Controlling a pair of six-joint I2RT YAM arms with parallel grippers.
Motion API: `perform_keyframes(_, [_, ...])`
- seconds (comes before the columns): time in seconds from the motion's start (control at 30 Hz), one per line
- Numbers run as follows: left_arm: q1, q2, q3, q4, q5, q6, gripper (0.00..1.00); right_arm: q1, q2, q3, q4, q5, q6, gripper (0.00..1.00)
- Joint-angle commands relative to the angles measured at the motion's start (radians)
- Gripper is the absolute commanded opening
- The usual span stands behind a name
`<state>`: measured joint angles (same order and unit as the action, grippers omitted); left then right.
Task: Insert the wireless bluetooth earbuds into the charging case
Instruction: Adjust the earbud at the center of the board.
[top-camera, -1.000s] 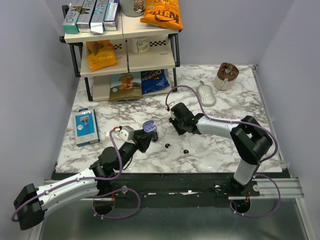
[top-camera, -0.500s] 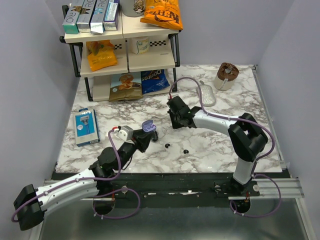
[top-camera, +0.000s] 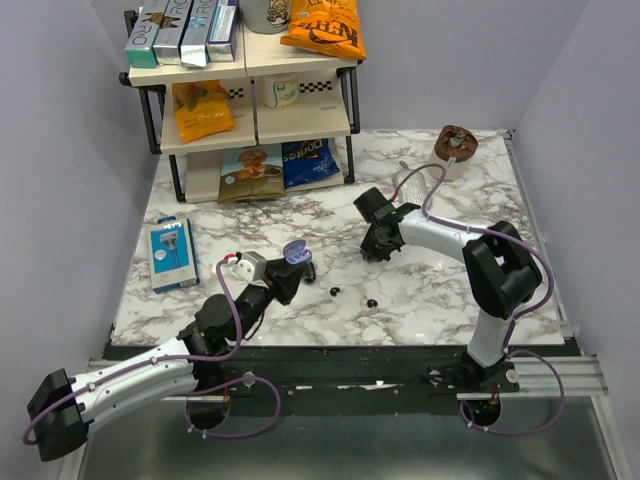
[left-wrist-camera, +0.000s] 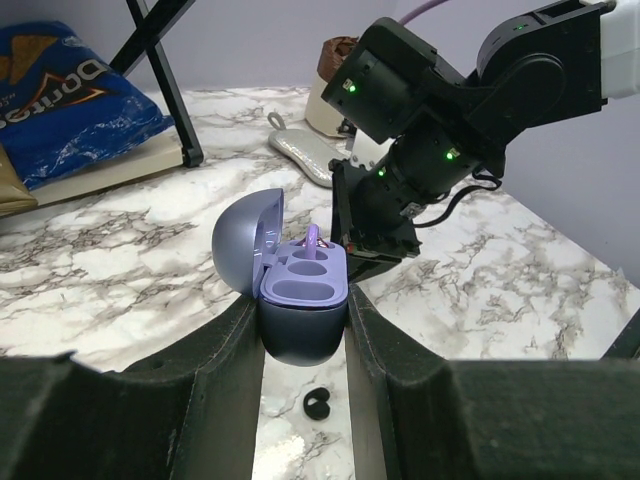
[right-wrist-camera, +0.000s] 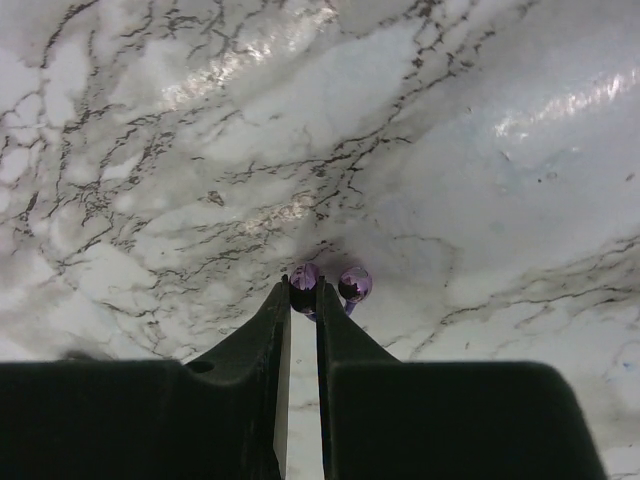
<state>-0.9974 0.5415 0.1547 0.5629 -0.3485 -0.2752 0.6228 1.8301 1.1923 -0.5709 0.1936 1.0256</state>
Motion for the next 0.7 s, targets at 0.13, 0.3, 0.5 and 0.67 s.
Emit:
perform_keyframes(0.13, [-0.012, -0.009, 0.003, 0.003, -0.018, 0.002, 0.0, -0.001, 0.014, -0.033, -0.024, -0.003, 0.12, 0.34])
perform_keyframes(0.3, [-0.012, -0.006, 0.005, 0.005, -0.018, 0.005, 0.0, -0.001, -0.018, -0.028, -0.014, 0.012, 0.065, 0.47])
perform_keyframes(0.5, [-0.014, -0.005, 0.003, 0.008, -0.02, 0.004, 0.0, -0.001, -0.083, -0.02, -0.017, 0.038, -0.008, 0.59])
perform_keyframes(0.67, [-0.014, -0.006, -0.001, 0.014, -0.023, 0.005, 0.0, -0.001, -0.157, -0.022, -0.026, 0.072, -0.087, 0.63])
